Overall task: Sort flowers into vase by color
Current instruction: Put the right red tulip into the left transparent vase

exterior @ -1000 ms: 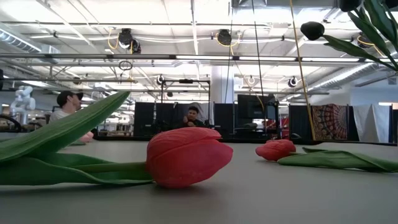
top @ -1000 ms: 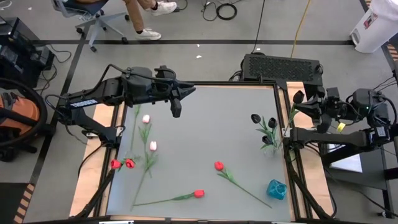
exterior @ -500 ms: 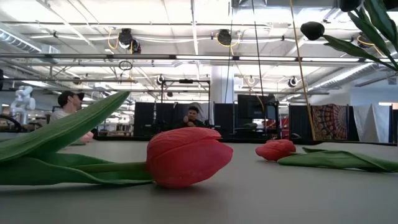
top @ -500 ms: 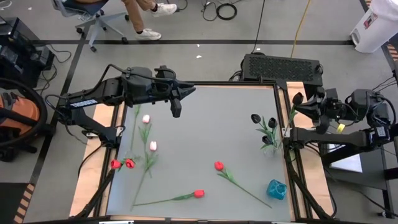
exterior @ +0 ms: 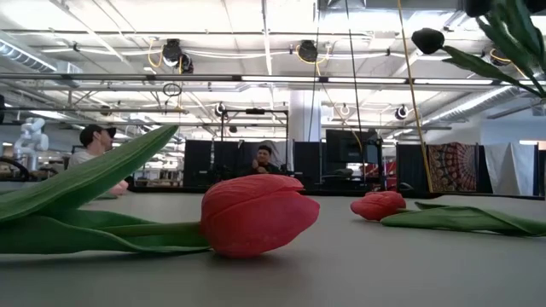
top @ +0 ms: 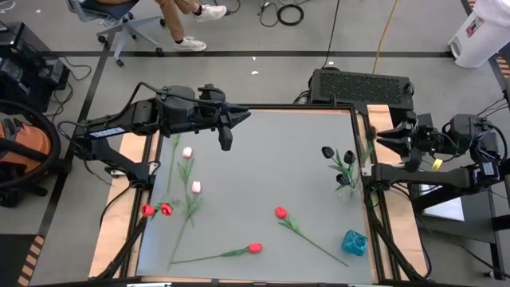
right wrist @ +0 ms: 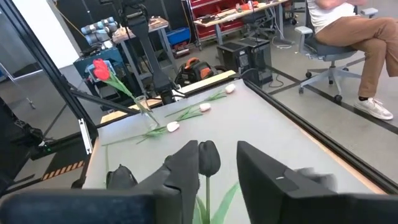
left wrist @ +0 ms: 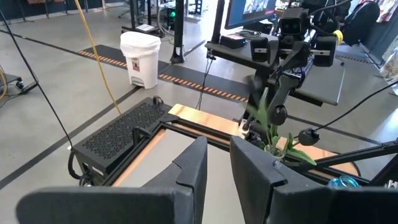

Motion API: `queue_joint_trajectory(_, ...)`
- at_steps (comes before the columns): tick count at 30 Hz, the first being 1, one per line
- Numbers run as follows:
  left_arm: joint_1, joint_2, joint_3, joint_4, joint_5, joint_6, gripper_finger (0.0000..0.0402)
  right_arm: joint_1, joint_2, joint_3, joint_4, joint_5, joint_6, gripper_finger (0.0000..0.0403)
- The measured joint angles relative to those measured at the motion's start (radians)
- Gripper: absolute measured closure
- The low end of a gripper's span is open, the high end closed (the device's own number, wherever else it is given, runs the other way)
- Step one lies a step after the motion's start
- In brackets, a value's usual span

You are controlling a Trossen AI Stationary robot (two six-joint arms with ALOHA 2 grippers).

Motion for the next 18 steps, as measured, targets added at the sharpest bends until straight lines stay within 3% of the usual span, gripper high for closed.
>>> queue_joint_trajectory(9, 0.000, 0.000, 0.000, 0.000, 0.000, 0.000, 0.0324, 0.000, 0.000, 0.000, -0.005, 0.000, 0.000, 0.0261)
queue_joint_trajectory(18, 0.000, 0.000, 0.000, 0.000, 0.000, 0.000, 0.0324, 0.000, 0.000, 0.000, -0.005, 0.000, 0.000, 0.0250)
